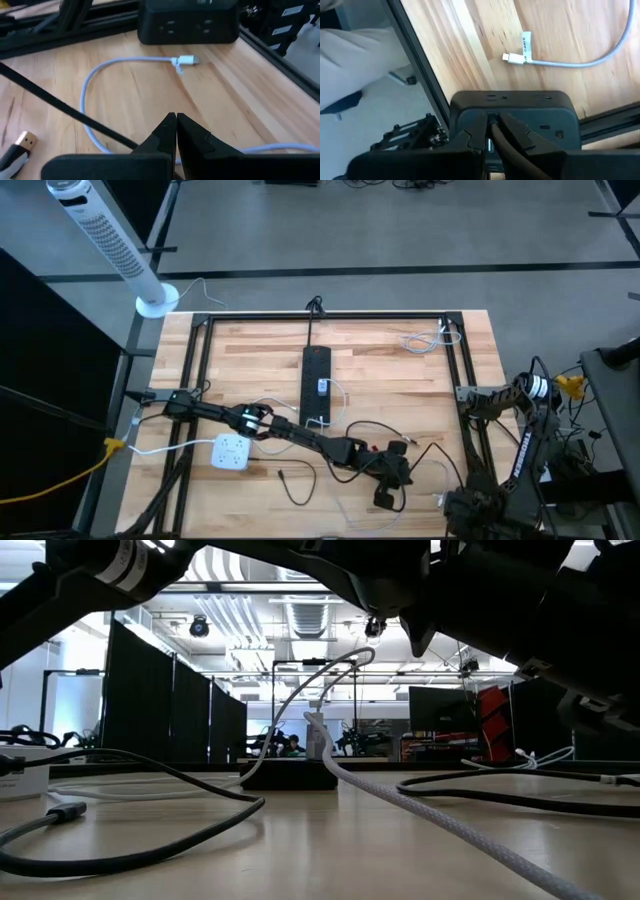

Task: Insert USB
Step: Insert the black charger cable into the bottom black outlet extension

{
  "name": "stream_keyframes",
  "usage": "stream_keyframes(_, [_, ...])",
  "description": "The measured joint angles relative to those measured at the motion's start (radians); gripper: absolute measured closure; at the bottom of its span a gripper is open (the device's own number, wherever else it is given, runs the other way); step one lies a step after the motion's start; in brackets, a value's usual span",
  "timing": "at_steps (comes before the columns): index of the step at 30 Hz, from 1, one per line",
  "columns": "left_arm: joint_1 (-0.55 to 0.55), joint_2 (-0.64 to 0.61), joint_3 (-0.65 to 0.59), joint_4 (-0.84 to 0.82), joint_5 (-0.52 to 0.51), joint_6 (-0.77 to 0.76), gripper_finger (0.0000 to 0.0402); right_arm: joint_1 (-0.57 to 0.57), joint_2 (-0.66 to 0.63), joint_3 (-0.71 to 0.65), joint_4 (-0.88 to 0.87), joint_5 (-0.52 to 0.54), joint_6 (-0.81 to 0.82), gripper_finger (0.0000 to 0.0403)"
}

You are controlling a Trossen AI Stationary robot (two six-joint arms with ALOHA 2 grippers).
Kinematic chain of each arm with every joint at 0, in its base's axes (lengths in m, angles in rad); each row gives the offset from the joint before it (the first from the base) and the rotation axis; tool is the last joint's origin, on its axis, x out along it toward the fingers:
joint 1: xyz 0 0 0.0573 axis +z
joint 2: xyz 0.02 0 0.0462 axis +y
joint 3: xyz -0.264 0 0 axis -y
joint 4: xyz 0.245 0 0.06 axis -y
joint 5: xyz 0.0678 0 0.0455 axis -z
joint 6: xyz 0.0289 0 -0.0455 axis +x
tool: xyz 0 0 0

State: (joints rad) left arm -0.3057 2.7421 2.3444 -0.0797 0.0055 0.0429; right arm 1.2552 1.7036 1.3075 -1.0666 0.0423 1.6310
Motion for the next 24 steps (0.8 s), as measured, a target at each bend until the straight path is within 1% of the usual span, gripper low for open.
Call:
stream_keyframes(4, [-0.006, -0.008, 0.0, 0.008, 0.001, 0.0, 0.0402, 0.003, 0.008, 0.0, 0.002, 0.007, 0.01, 0.0386])
stream_keyframes(12, [-0.007, -0.008, 0.0, 0.004, 0.0, 0.0, 0.0402, 0.011, 0.017, 0.0, 0.004, -0.026, 0.031, 0.0386])
stream_keyframes(16, [-0.022, -0.019, -0.001, 0.007, -0.013, 0.0, 0.0402, 0.019, 0.017, 0.0, 0.002, -0.078, 0.045, 0.0386])
stream_keyframes(20, [-0.046, -0.034, -0.001, 0.061, -0.033, 0.028, 0.0402, 0.032, 0.016, 0.0, -0.004, -0.085, 0.059, 0.0386])
stream_keyframes(22, [-0.056, -0.034, -0.001, 0.102, -0.01, 0.03, 0.0402, 0.035, 0.016, 0.0, -0.005, -0.084, 0.066, 0.0386])
stream_keyframes(24, [-0.061, -0.034, -0.001, 0.143, 0.039, 0.025, 0.0402, 0.039, 0.016, 0.0, -0.009, -0.084, 0.069, 0.0386])
